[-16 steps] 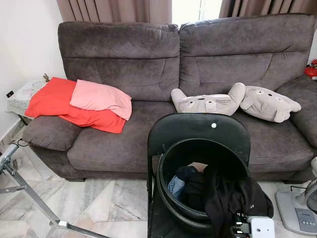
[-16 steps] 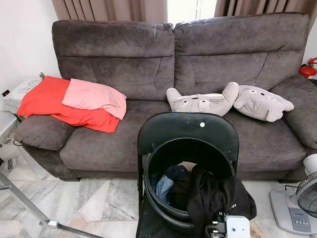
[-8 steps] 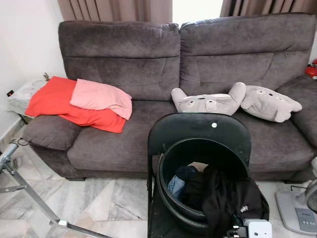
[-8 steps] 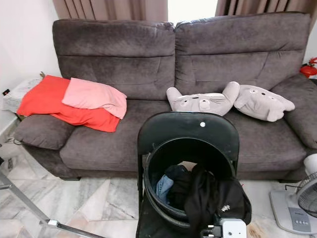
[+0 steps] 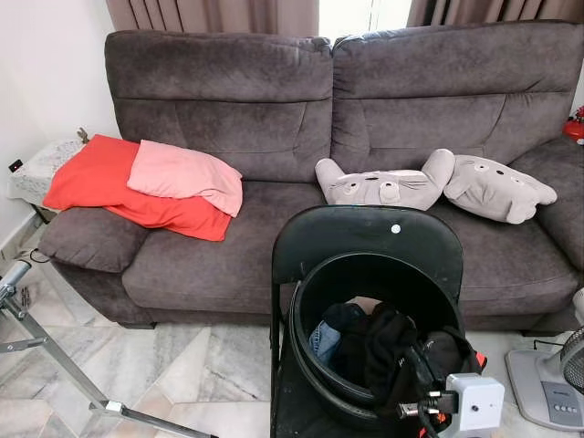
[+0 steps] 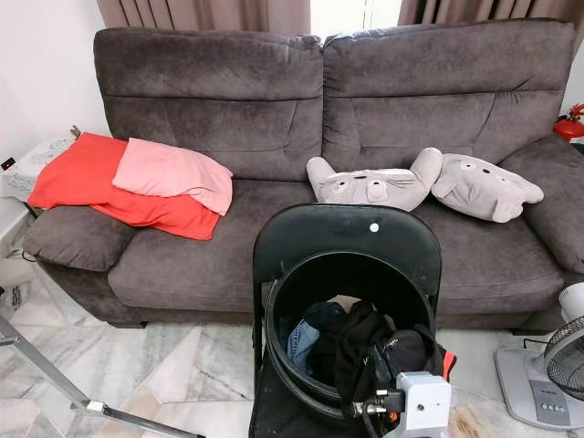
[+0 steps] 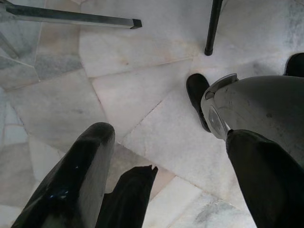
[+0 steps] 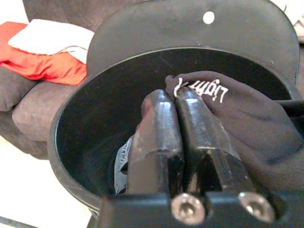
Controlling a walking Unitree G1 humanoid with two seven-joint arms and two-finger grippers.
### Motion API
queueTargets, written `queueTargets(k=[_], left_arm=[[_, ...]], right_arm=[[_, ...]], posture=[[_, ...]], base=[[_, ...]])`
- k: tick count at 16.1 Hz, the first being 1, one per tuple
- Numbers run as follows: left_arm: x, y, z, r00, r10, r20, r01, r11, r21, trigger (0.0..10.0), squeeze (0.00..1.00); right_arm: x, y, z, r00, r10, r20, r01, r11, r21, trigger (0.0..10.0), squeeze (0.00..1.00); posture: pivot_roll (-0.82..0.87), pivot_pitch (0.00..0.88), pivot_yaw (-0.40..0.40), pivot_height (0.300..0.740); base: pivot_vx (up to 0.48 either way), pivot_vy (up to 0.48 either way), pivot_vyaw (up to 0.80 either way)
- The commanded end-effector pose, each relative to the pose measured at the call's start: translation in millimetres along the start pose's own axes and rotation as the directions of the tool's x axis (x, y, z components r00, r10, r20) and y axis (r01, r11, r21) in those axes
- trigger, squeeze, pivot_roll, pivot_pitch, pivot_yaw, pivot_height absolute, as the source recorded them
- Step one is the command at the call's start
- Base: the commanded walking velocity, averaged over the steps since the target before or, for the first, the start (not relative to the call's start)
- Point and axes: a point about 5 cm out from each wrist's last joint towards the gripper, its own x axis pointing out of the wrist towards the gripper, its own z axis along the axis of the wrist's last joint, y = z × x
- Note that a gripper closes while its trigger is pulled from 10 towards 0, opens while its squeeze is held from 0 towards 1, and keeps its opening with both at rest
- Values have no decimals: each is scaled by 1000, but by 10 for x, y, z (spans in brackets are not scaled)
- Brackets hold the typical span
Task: Hang hanger
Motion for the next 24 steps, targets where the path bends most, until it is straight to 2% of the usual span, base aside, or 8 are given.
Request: queueTargets(k=[1,9,18,19,20,21,22,24], left_arm=[[-4,11,-18,1000,0,-11,0,1000,14,10000,0],[-5,10,-22,1000,1,-10,-1,1000,11,10000,0],[-6,2,-29,1000,-5,-10,5,1000,12,10000,0],[-6,2,-30,1000,-6,-11,6,1000,13,10000,0],[-6,1,-30,1000,-6,-11,6,1000,14,10000,0],[-6,2,-31,1000,-7,-12,7,1000,14,10000,0],[-6,1,-32,1000,-7,-12,7,1000,14,10000,0],[-7,0,-35,1000,-8,-13,8,1000,14,10000,0]], right_arm=[[33,0,82,999,13,35,-13,1000,15,0,0],[387,11,65,991,128,42,-131,988,82,0,0],[484,74,-182,981,189,-40,-184,977,104,196,0],[487,72,-193,981,190,-45,-184,977,104,1490,0],[487,72,-193,981,191,-45,-185,977,104,1490,0],[490,73,-198,980,192,-48,-186,977,100,9804,0],[490,73,-204,980,191,-51,-185,977,106,10000,0],[485,73,-211,981,188,-46,-181,975,126,10000,1000]], posture=[[-9,47,45,740],[2,48,47,740],[12,47,47,740],[9,48,48,740],[10,48,47,740],[11,49,47,740],[11,48,47,740],[11,48,47,740]], base=[[0,0,0],[0,0,0],[0,0,0],[0,0,0],[0,0,0],[0,0,0],[0,0,0],[0,0,0]])
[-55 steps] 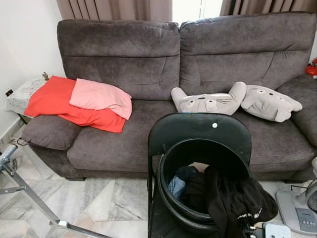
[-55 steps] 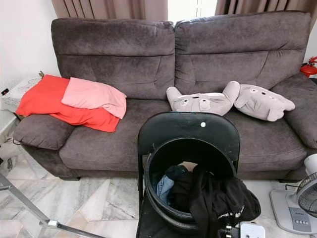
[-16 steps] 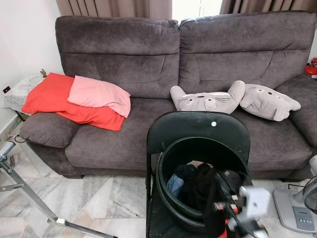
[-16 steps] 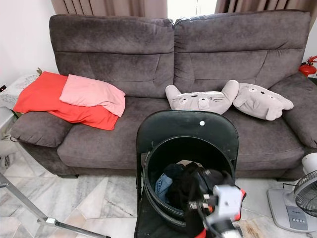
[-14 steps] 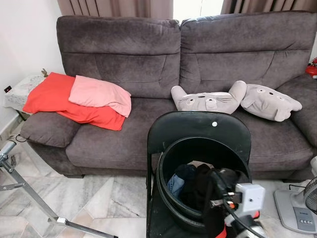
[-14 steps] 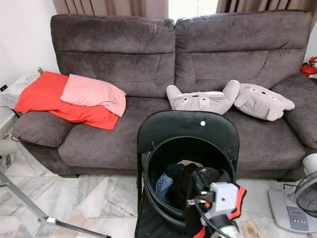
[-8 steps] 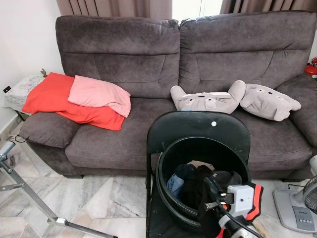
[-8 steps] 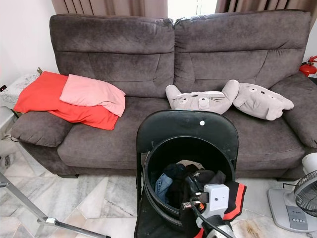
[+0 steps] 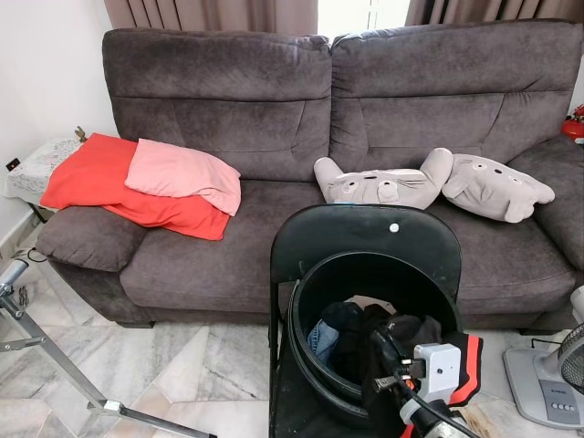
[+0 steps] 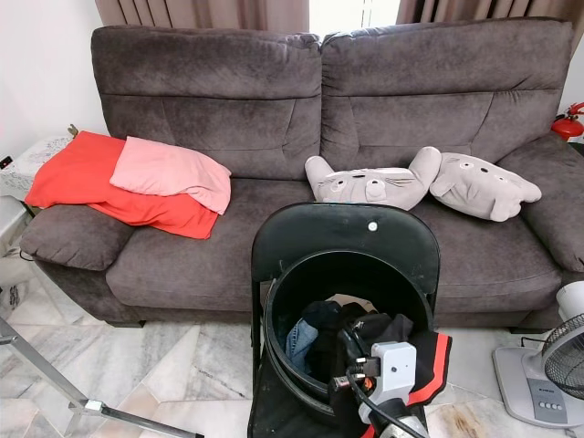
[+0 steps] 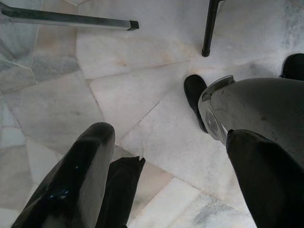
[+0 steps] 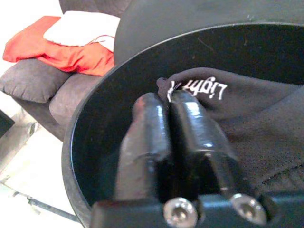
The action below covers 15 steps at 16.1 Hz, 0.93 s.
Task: Hang hanger
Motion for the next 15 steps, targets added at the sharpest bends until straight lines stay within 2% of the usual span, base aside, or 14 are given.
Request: queueTargets(k=[1,6,12,14,15], left_arm=[[-12,9,-56,1000,-3,-19,3,1000,14,10000,0],[-13,8,-62,1000,-6,-22,7,1000,20,10000,0],[-12,3,-61,1000,-10,-22,11,1000,27,10000,0],[-13,-4,-73,1000,-11,-25,12,1000,27,10000,0],[-15,-9,-87,999,-12,-29,13,999,32,10000,0]], right_arm=[[1,1,-3,1000,0,5,0,1000,13,10000,1000],[-74,-34,89,999,-31,44,31,1000,-3,10000,1000],[-216,36,324,992,-34,118,37,999,-30,10000,1000],[-311,44,476,982,-63,176,80,993,-89,10000,1000],[-434,35,565,978,-84,189,128,964,-232,10000,1000]], posture=[[9,48,47,740],[0,41,48,740],[-16,24,48,740],[-19,0,44,740],[-28,0,45,740]], base=[[0,0,0],[0,0,0],[0,0,0],[0,0,0],[0,0,0]])
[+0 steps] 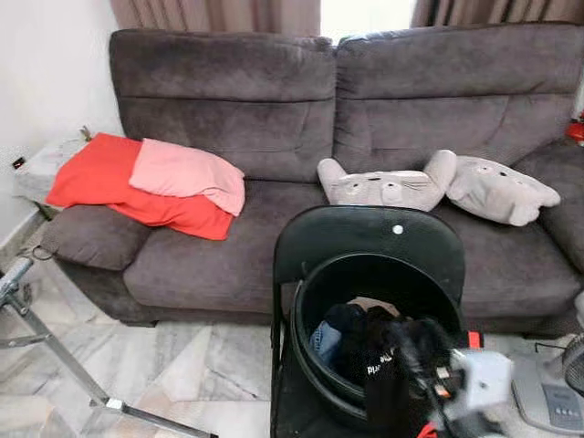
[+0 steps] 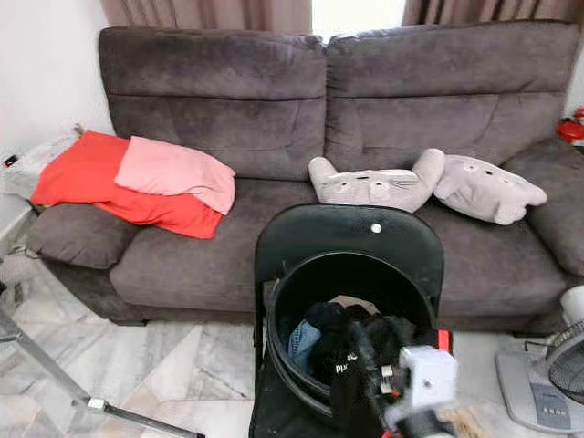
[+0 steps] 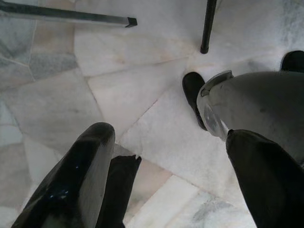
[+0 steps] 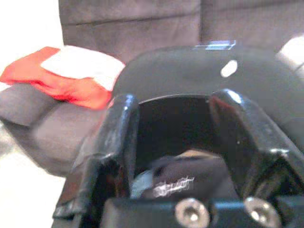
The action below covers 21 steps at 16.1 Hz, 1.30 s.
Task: Hang hanger
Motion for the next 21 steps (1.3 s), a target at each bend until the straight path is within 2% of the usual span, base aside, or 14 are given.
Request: queueTargets(k=[1,2,3,4,5,6,8,9,11,13,14,16,17,21], left_arm=[[-10,6,-53,1000,-1,-19,2,1000,19,10000,0],[-12,3,-62,1000,-2,-21,2,1000,18,10000,0],[-11,1,-62,1000,-3,-22,3,1000,18,10000,0],[-11,3,-58,1000,-3,-22,4,1000,18,10000,0],[-10,8,-50,1000,-2,-19,2,1000,16,10000,0],[-9,9,-46,1000,2,-18,-1,1000,13,10000,0],[-7,9,-38,1000,-1,-19,1,1000,17,10000,0],[-7,15,-34,1000,2,-18,-1,1000,15,10000,0],[-8,25,-23,1000,3,-15,-3,1000,17,10000,0],[-7,32,-14,1000,4,-12,-3,1000,15,10000,0],[-7,34,-12,1000,4,-14,-3,1000,18,10000,0],[-6,34,-10,1000,3,-15,-3,1000,18,10000,0],[-6,36,-7,1000,4,-13,-4,1000,16,10000,0],[-8,46,-4,1000,6,-12,-6,1000,16,10000,0]], right_arm=[[-37,-10,63,1000,-9,11,10,995,-99,10000,1000],[-135,-93,80,999,-49,-24,40,956,-290,10000,1000],[-265,-254,149,991,-130,-31,98,865,-491,10000,1000],[-293,-303,164,988,-152,-31,111,835,-540,10000,1000],[-372,-405,185,980,-195,-42,116,729,-674,10000,780],[-441,-492,130,977,-201,-77,74,649,-757,10000,0],[-483,-563,149,986,-139,-90,-4,524,-852,10000,0],[-521,-547,95,986,-58,-154,-107,487,-867,10000,0],[-644,-481,-20,951,126,-282,-308,319,-896,10000,0],[-743,-697,-60,949,9,-315,-298,346,-889,10000,0],[-795,-825,-91,943,-53,-329,-289,358,-888,10000,1000],[-832,-866,-177,931,-62,-360,-320,340,-884,10000,1000],[-875,-875,-278,914,-58,-401,-360,340,-869,10000,39],[-892,-992,-437,892,-122,-434,-378,322,-868,10000,0]], posture=[[-31,0,44,740],[-35,0,43,740],[-42,0,44,740],[-44,0,45,740],[-50,0,43,740],[-53,0,44,740],[-52,3,43,740],[-57,9,41,740],[-61,27,38,740],[-61,36,39,740],[-66,42,42,740],[-63,45,43,740],[-51,50,42,740],[-47,54,52,740]], base=[[0,0,0],[0,0,0],[0,0,0],[0,0,0],[0,0,0],[0,0,0],[0,0,0],[0,0,0],[0,0,0],[0,0,0],[0,0,0],[0,0,0],[0,0,0],[0,0,0]])
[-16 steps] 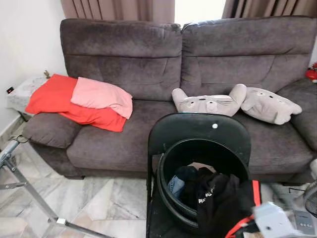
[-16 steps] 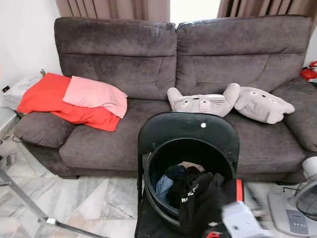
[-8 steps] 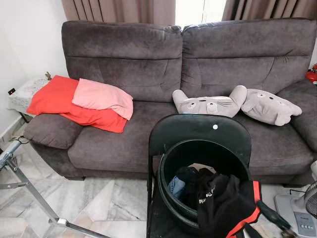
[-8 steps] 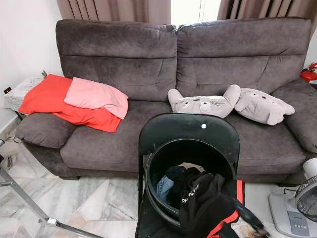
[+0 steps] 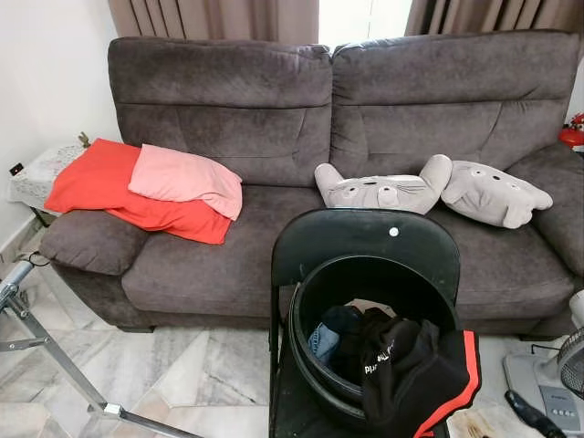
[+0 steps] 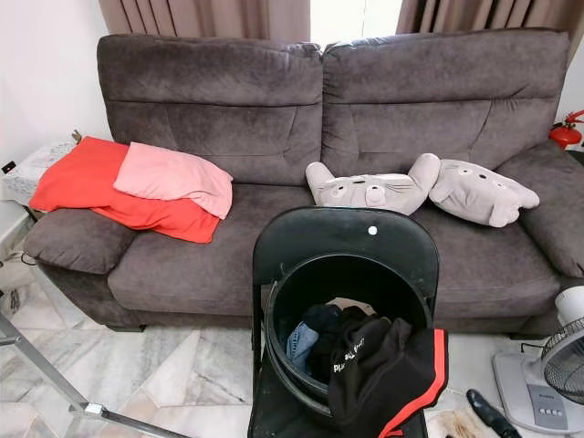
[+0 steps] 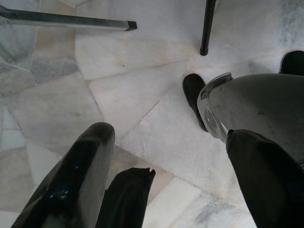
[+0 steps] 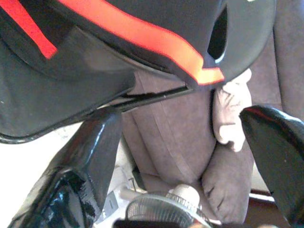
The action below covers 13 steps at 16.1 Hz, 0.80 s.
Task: Hang hanger
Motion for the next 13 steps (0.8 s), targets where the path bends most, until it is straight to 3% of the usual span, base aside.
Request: queueTargets(k=[1,4,8,13], left_arm=[[-11,44,-15,1000,7,-9,-7,1000,15,10000,0],[-12,50,-13,1000,8,-8,-8,1000,14,10000,0],[-11,48,-11,1000,9,-7,-9,1000,11,10000,0],[-9,36,-8,1000,-4,-8,4,1000,25,10000,0]], right_arm=[[69,-31,8,1000,-29,13,29,1000,-12,10000,0],[202,-137,59,995,-94,39,96,994,-51,10000,0],[313,-162,87,992,-112,63,117,990,-83,10000,0],[334,31,109,997,-24,71,29,997,-71,10000,0]], posture=[[-42,55,53,740],[-34,52,53,740],[-28,53,52,740],[-31,53,51,740]], base=[[0,0,0],[0,0,0],[0,0,0],[0,0,0]])
